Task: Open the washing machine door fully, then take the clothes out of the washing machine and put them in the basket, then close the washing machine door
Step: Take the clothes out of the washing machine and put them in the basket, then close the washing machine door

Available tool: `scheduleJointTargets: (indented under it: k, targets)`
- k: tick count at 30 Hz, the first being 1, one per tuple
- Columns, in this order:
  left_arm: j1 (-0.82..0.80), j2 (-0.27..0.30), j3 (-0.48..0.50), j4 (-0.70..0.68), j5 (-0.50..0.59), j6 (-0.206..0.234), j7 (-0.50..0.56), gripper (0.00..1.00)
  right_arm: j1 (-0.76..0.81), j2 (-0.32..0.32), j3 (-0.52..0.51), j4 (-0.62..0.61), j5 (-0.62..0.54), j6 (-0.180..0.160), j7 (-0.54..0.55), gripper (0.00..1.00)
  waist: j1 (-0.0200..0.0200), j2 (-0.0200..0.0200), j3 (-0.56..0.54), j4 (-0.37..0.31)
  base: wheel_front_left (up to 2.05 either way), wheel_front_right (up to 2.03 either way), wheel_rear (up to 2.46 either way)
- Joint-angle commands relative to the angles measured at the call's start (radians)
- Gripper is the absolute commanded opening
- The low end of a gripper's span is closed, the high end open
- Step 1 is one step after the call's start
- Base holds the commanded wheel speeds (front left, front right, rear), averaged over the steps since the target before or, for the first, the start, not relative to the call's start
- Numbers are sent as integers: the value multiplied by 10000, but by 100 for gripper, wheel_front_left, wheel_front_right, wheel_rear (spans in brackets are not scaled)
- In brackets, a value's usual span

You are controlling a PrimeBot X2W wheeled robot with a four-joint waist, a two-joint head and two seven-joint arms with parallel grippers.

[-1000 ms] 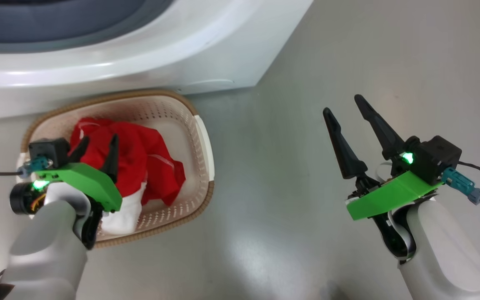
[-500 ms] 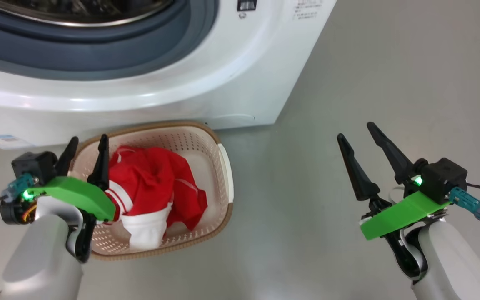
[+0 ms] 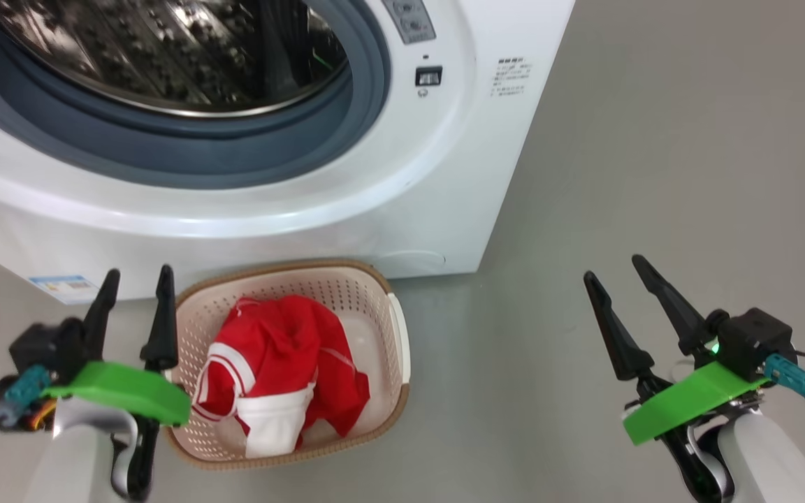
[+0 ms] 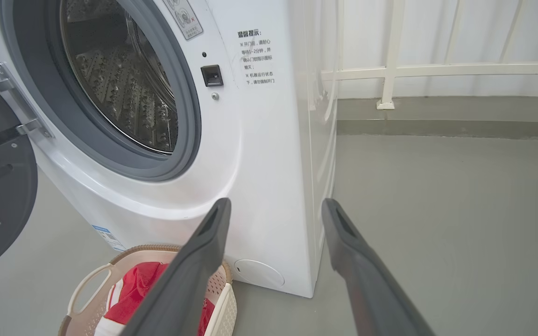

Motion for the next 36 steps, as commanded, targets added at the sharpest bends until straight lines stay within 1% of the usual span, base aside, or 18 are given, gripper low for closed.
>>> scheduleJointTargets:
  k: [1,12,17,23,28,36]
  targets:
    - [273,256,450,-484,164,-31,-122,100,252,-137,106,-206,127,16,-120,100,0,0,-482,99,0,0,0]
    - [2178,77,1402,-2536,696,-31,-122,100,925,-342,-39,-292,266,16,-120,100,0,0,-1203,39,0,0,0]
    - [2848,20,1609,-3063,727,-31,-122,100,1132,-379,-84,-333,300,16,-120,100,0,0,-1405,-17,0,0,0]
    - [3856,-181,1973,-3867,760,-31,-122,100,1356,-394,-189,-433,325,16,-120,100,0,0,-1592,-125,0,0,0]
    - [4184,-301,2081,-4205,811,-31,-122,100,1493,-390,-277,-511,319,16,-120,100,0,0,-1637,-128,0,0,0]
    - [4185,-368,2128,-4275,700,-31,-122,100,1452,-350,-278,-494,316,16,-120,100,0,0,-1625,-166,0,0,0]
